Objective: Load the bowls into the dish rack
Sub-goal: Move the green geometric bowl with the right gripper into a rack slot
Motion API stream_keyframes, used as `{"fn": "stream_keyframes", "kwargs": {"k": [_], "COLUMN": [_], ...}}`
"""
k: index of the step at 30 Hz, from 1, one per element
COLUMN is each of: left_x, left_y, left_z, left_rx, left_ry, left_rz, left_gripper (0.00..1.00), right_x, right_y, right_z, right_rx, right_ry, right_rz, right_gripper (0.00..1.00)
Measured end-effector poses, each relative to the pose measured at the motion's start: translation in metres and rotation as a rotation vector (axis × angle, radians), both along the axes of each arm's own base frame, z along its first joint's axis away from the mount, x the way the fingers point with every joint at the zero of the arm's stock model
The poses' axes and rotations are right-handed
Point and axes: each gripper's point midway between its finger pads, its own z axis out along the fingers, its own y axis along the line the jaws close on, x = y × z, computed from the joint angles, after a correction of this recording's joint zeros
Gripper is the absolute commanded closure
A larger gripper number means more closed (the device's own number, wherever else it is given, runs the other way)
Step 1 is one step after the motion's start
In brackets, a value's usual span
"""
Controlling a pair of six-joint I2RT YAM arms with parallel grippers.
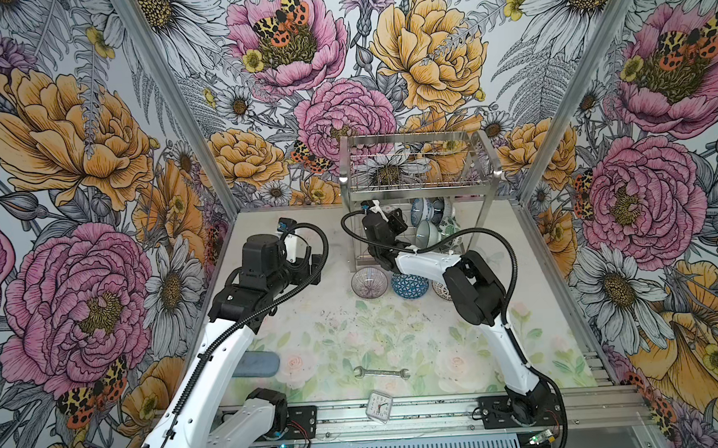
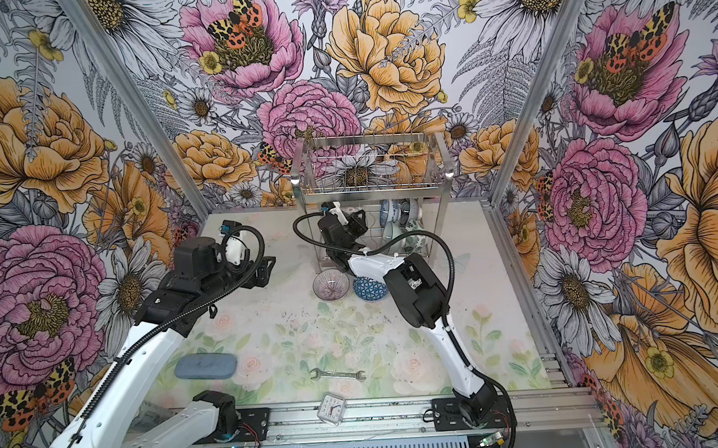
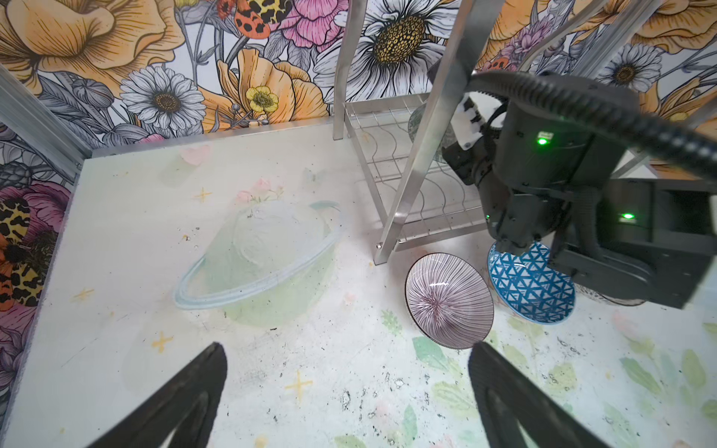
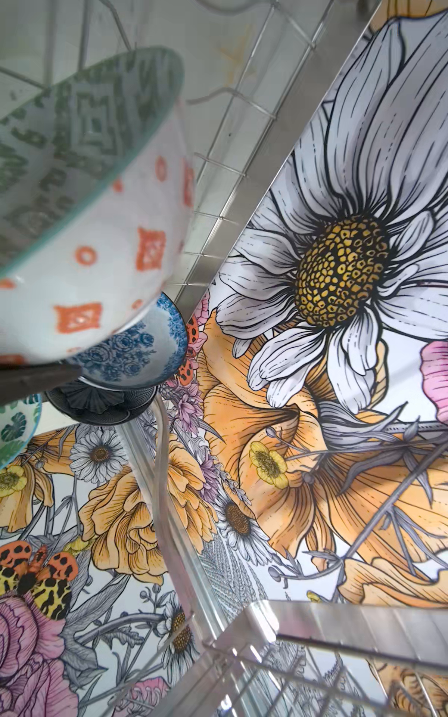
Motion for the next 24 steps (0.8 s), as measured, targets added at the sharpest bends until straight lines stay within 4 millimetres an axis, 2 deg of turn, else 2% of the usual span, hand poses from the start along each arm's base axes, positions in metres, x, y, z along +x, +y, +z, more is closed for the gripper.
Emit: {"fn": "stream_keyframes", "kwargs": {"k": [9, 15, 21, 24], "left_x": [-0.001, -0.001, -0.002, -0.002], "left_y": [-0.003, -0.004, -0.004, -0.004], "left_z": [0.001, 0.002, 0.003, 0.003], "left_rx": [-0.011, -0.013, -0.015, -0.015], "left_ry": [-0.003, -0.004, -0.007, -0.007], "left_rz": [-0.016, -0.018, -0.021, -0.021], "left_gripper": [0.01, 0.01, 0.02, 0.01], "right_x": [0.044, 0.067, 0.079, 0.079], "right_y": [-0.024, -0.027, -0.026, -0.027], "right_z": [0.003, 0.0, -0.023, -0.023], "right_rx": [-0.071, -0.085, -0.113, -0.119], "right_ry": [-0.017, -0.031, 0.005, 0.014], "right_rz": [-0.071, -0.096, -0.103, -0.111], "right_gripper": [1.0, 1.0, 1.0, 1.0]}}
